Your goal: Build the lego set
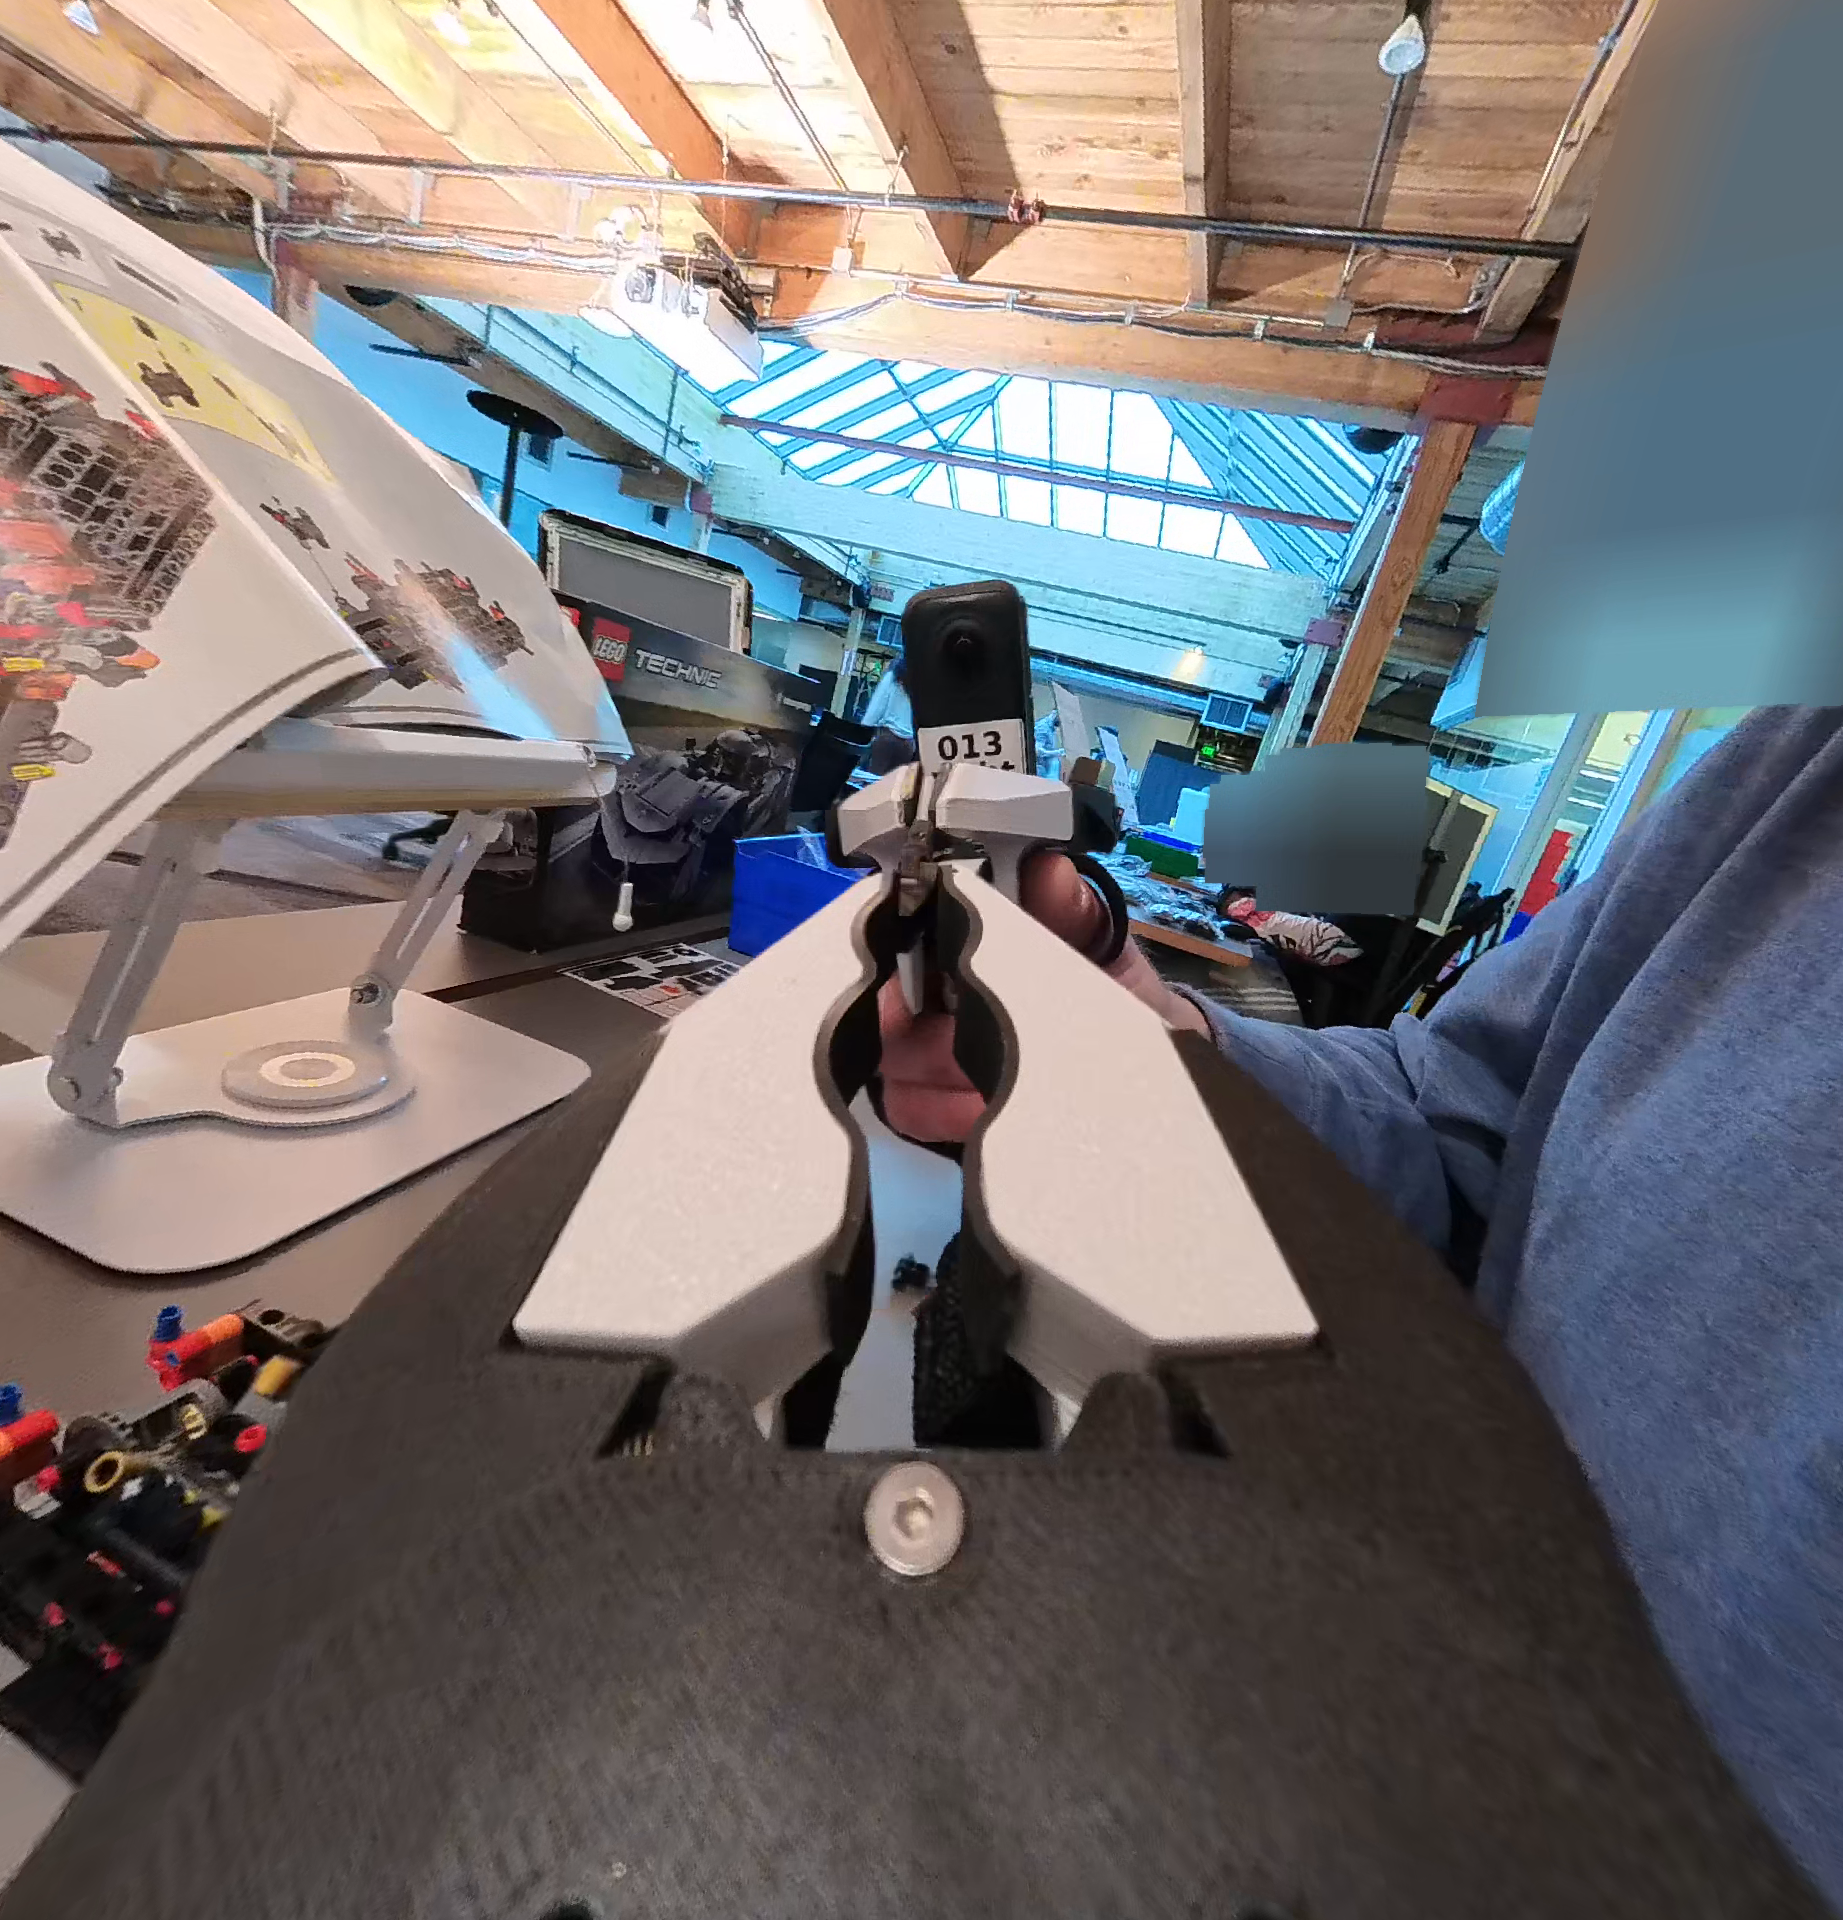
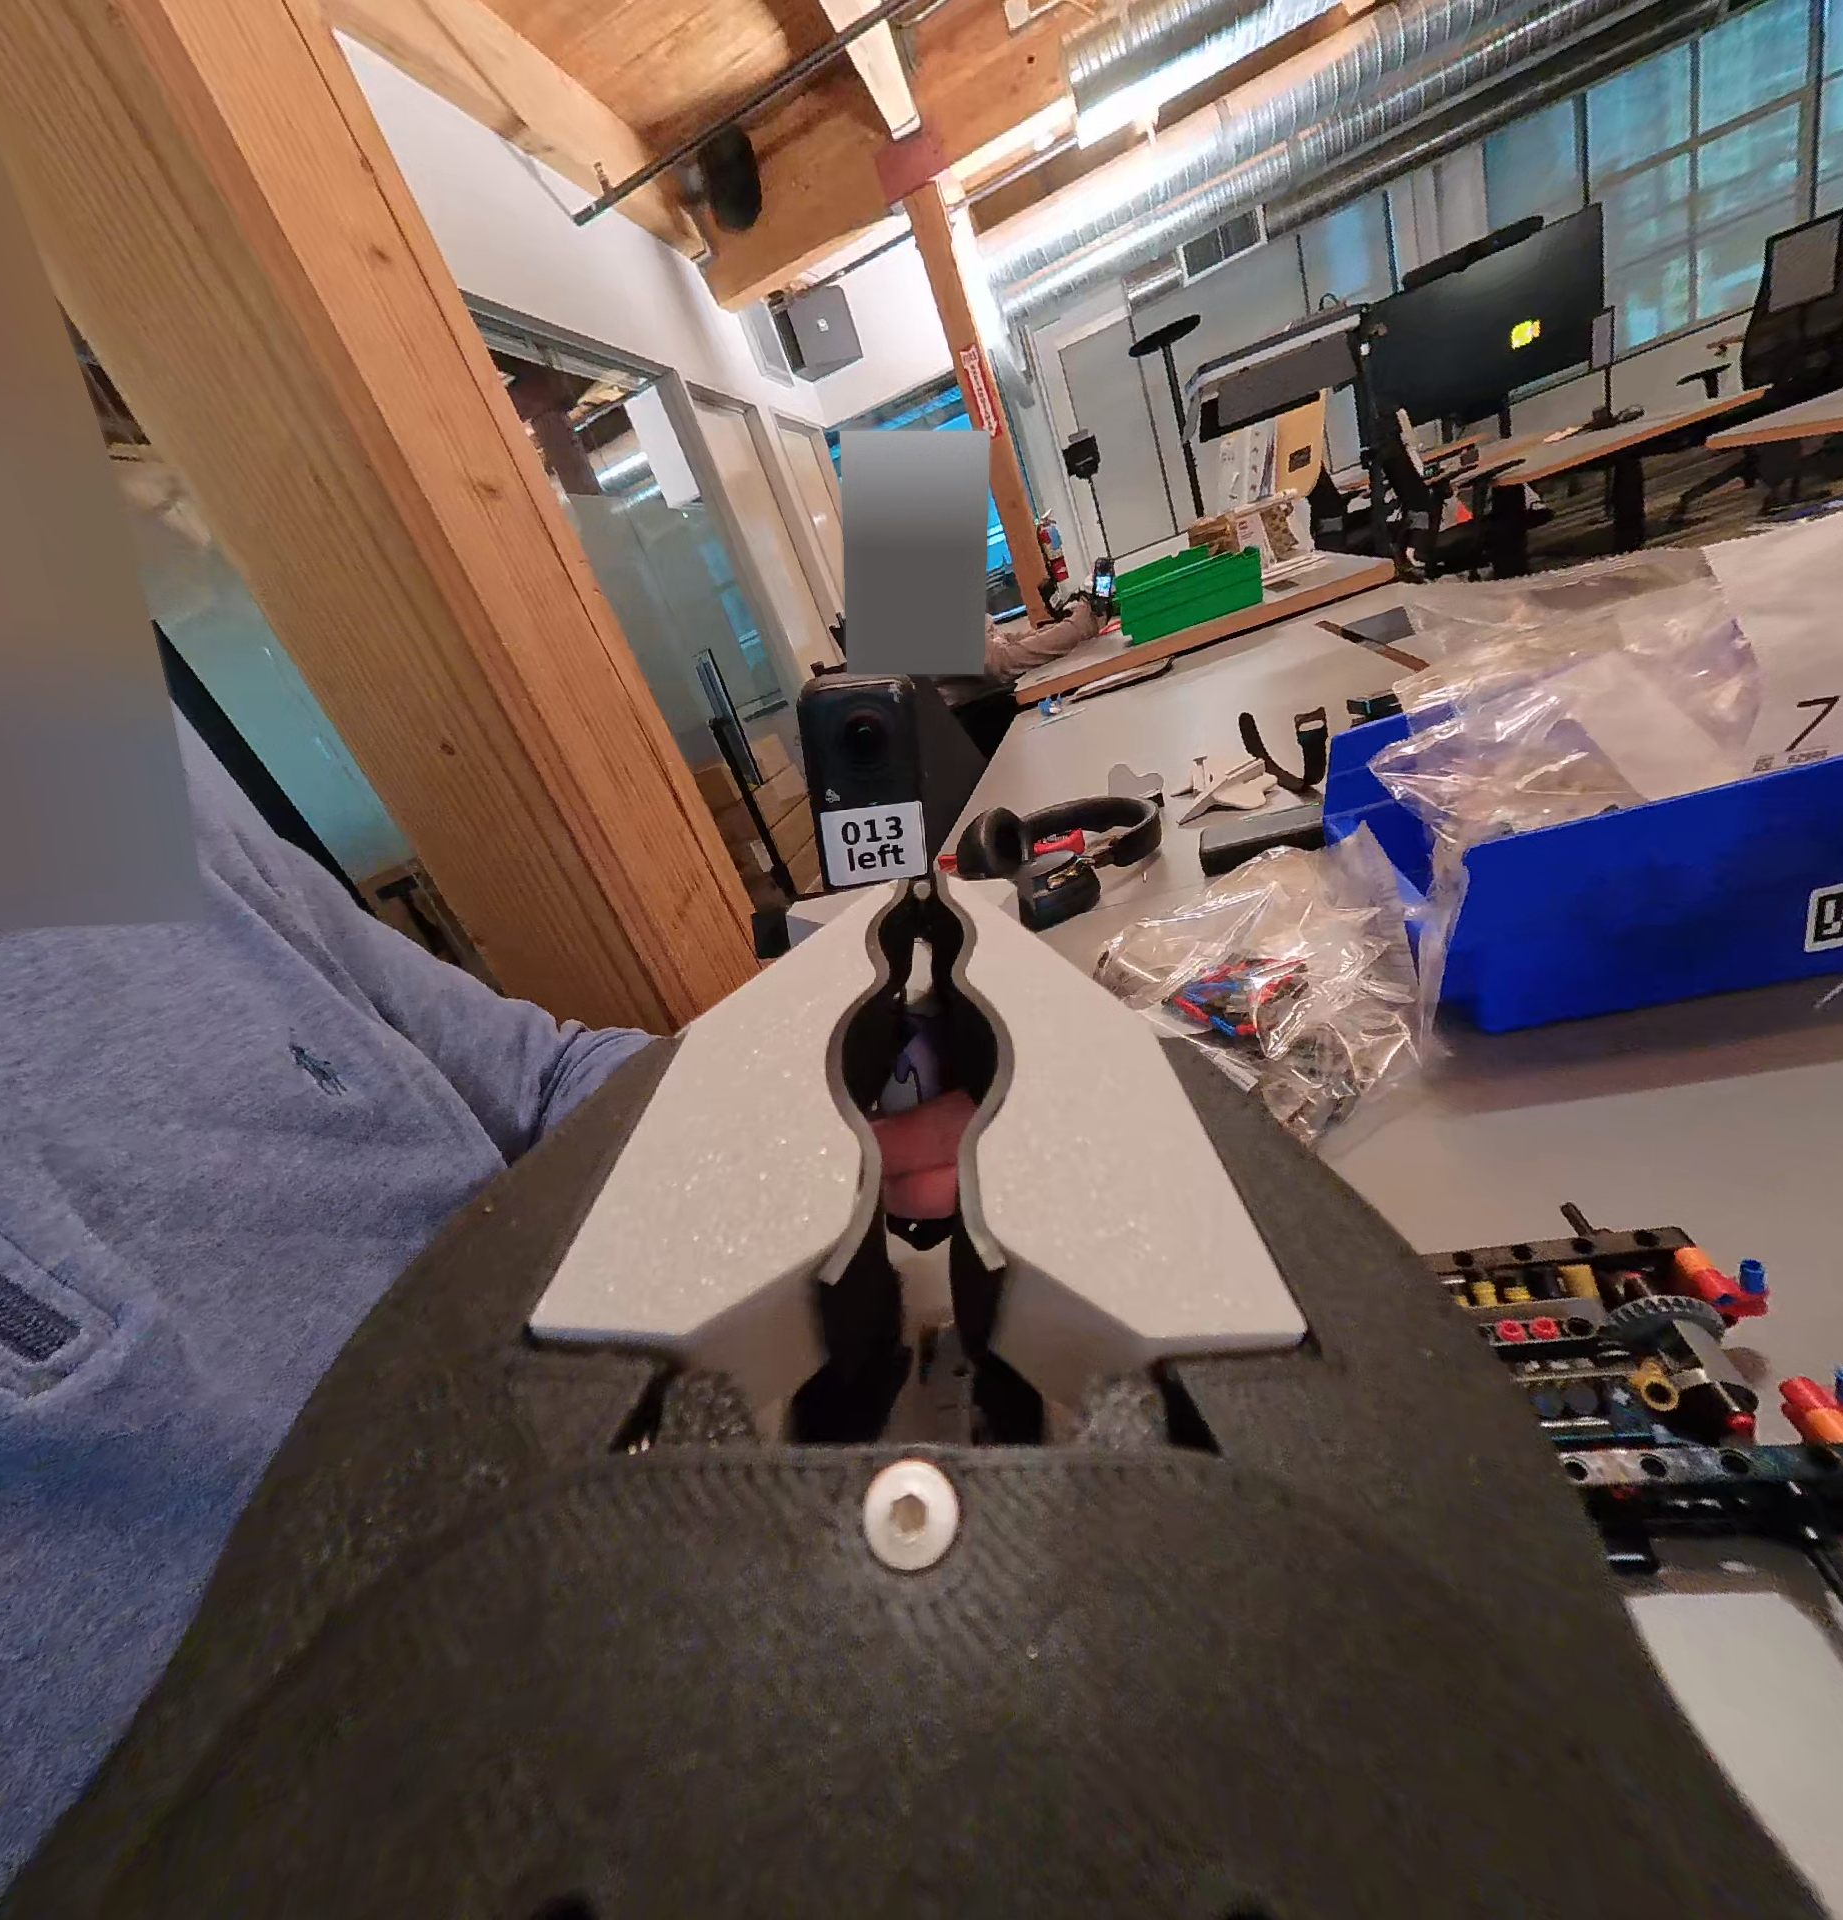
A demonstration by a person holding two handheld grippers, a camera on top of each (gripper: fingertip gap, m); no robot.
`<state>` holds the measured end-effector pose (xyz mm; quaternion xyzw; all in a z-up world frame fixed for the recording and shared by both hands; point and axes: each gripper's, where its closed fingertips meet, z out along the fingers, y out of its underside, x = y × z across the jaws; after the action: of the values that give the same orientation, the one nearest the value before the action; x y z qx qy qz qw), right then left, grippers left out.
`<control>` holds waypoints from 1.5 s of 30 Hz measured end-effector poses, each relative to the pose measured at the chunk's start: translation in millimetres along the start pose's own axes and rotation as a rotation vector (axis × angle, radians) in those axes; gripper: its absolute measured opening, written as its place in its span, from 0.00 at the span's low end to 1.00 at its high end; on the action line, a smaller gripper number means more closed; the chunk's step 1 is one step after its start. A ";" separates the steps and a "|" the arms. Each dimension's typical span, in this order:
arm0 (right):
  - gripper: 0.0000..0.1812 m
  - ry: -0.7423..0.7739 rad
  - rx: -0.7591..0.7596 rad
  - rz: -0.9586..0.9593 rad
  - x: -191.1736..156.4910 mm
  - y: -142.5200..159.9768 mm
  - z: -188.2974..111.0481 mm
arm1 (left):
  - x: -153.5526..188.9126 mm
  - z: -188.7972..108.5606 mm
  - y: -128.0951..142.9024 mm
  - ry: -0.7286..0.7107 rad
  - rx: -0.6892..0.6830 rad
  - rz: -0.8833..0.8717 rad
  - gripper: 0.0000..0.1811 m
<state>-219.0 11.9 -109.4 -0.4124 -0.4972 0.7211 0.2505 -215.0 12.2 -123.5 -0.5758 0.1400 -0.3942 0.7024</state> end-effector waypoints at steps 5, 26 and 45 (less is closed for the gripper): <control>0.00 0.014 0.012 0.010 14.6 -8.1 -0.4 | -12.3 -1.6 1.1 -0.044 -0.058 0.005 0.13; 0.00 0.214 -0.256 0.075 96.1 28.6 -35.3 | -148.3 -69.9 87.8 -0.524 -0.748 0.143 0.16; 0.00 0.160 -0.390 0.082 122.3 46.8 2.2 | -128.7 -37.7 72.1 -0.278 -0.615 0.112 0.10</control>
<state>-283.9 87.4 -194.5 -0.5286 -0.5889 0.5857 0.1750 -294.8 79.8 -234.2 -0.8002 0.1867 -0.2122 0.5290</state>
